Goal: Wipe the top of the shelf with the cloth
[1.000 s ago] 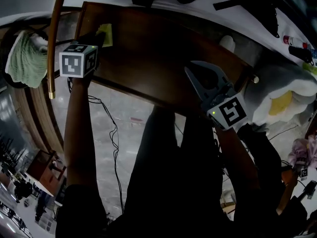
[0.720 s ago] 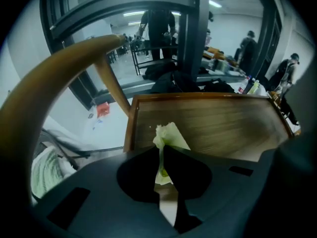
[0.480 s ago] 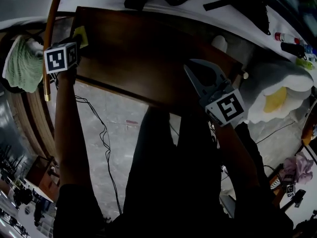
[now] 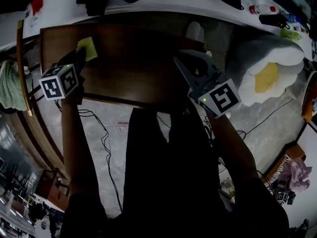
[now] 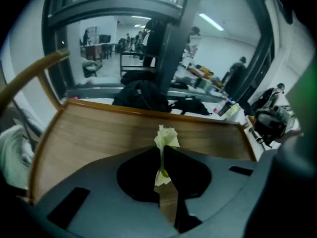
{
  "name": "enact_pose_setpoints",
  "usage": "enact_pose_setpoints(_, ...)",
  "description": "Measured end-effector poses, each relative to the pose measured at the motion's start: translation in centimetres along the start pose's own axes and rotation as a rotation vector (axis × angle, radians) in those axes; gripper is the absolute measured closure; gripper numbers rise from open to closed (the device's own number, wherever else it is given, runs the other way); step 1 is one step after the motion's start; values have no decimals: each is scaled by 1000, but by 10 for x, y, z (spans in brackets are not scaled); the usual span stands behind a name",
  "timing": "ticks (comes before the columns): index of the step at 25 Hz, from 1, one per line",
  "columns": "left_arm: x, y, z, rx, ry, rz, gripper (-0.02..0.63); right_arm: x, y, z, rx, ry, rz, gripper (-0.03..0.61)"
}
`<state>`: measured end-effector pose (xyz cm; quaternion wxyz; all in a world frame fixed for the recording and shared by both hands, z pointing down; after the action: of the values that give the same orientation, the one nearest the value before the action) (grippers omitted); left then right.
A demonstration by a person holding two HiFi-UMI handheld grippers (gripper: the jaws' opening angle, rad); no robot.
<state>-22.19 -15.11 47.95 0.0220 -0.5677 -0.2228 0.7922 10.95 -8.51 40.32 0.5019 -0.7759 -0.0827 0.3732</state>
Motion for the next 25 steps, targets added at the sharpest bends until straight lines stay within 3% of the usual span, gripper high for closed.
enact_pose_setpoints(2, -16, -5, -75, -44, -151, 15, 581, 17, -7, -12, -3, -3, -3, 551)
enact_pose_setpoints(4, -32, -15, -143, -109, -254, 61, 581, 32, -13, -22, -4, -2, -9, 551)
enact_pose_setpoints(8, -60, -42, -246, -188, -369, 156, 581, 54, -25, -40, 1, 9, -12, 552)
enact_pose_setpoints(11, -71, -55, -289, -194, -418, 186, 581, 63, -32, -44, 12, 33, -12, 552)
enact_pose_setpoints(15, -79, -62, -312, -213, -402, 199, 581, 69, -40, -41, 26, 76, 7, 551)
enact_pose_setpoints(20, -83, -63, -310, -246, -375, 201, 581, 65, -45, -35, 23, 105, 18, 552)
enact_pose_setpoints(25, -75, -65, -268, -270, -317, 198, 581, 45, -40, -17, 54, 122, 35, 551)
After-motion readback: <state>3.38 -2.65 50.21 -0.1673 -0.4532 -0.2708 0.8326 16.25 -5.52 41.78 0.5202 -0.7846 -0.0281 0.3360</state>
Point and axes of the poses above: the fingertips, and each gripper's own axes: x backward along the fingers, z to its left, y out of its top, the point moved 5 cm from there along x, backward along the fingers, and after that the axes turned 9 degrees about z, right-handed, at the moved point
